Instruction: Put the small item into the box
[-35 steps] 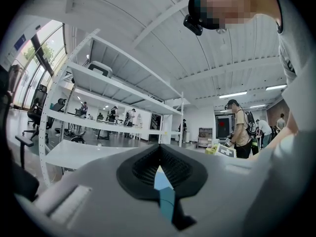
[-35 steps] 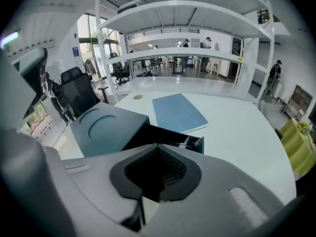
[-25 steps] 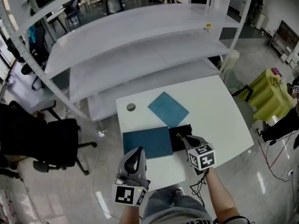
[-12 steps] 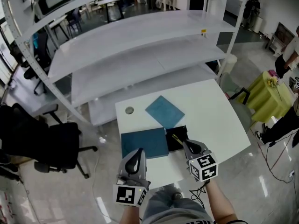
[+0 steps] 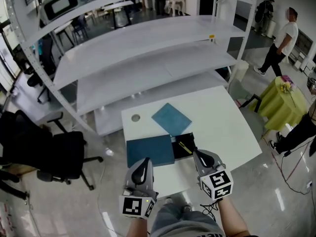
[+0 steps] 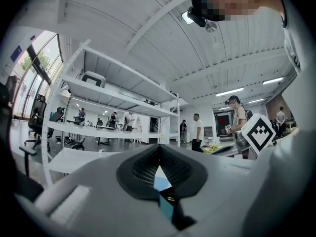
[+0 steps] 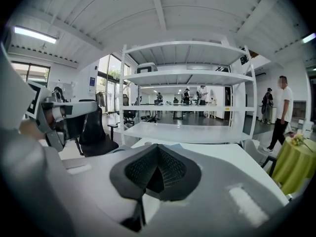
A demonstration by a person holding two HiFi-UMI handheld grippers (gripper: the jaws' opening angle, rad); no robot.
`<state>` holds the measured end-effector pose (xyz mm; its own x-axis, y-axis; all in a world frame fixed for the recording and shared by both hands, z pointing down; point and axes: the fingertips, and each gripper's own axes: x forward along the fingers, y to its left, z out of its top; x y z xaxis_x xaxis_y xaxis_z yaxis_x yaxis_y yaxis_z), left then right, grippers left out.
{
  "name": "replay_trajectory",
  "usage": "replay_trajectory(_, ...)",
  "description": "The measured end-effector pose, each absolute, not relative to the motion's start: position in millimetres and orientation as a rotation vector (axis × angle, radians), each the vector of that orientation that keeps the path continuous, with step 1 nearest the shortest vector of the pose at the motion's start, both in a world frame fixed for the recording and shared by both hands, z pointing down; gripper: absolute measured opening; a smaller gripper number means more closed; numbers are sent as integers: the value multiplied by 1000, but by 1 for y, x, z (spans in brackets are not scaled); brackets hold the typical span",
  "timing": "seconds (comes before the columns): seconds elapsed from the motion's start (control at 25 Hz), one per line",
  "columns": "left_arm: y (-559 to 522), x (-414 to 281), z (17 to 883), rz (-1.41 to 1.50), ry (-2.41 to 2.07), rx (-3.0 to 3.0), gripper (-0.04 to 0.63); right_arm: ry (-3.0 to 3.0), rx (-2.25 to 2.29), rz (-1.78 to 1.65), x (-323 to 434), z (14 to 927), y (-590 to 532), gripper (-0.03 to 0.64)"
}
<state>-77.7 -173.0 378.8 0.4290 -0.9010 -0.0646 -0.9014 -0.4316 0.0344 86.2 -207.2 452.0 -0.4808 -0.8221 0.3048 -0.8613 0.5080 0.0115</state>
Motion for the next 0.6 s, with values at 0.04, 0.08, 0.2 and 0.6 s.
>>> replay_trajectory(0.04, -171, -76, 378, 115, 1672, -2648, 9, -2492, 1429, 199, 87, 448, -204, 2)
replay_trajectory(0.08, -169, -75, 377, 116, 1672, -2645, 9, -2502, 1436, 193, 89, 444, -202, 2)
replay_trajectory(0.2, -163, -73, 375, 120, 1675, -2635, 9, -2524, 1459, 167, 93, 432, -193, 2)
replay_trajectory(0.6, -146, -63, 365, 126, 1677, -2610, 9, -2590, 1517, 83, 106, 400, -167, 2)
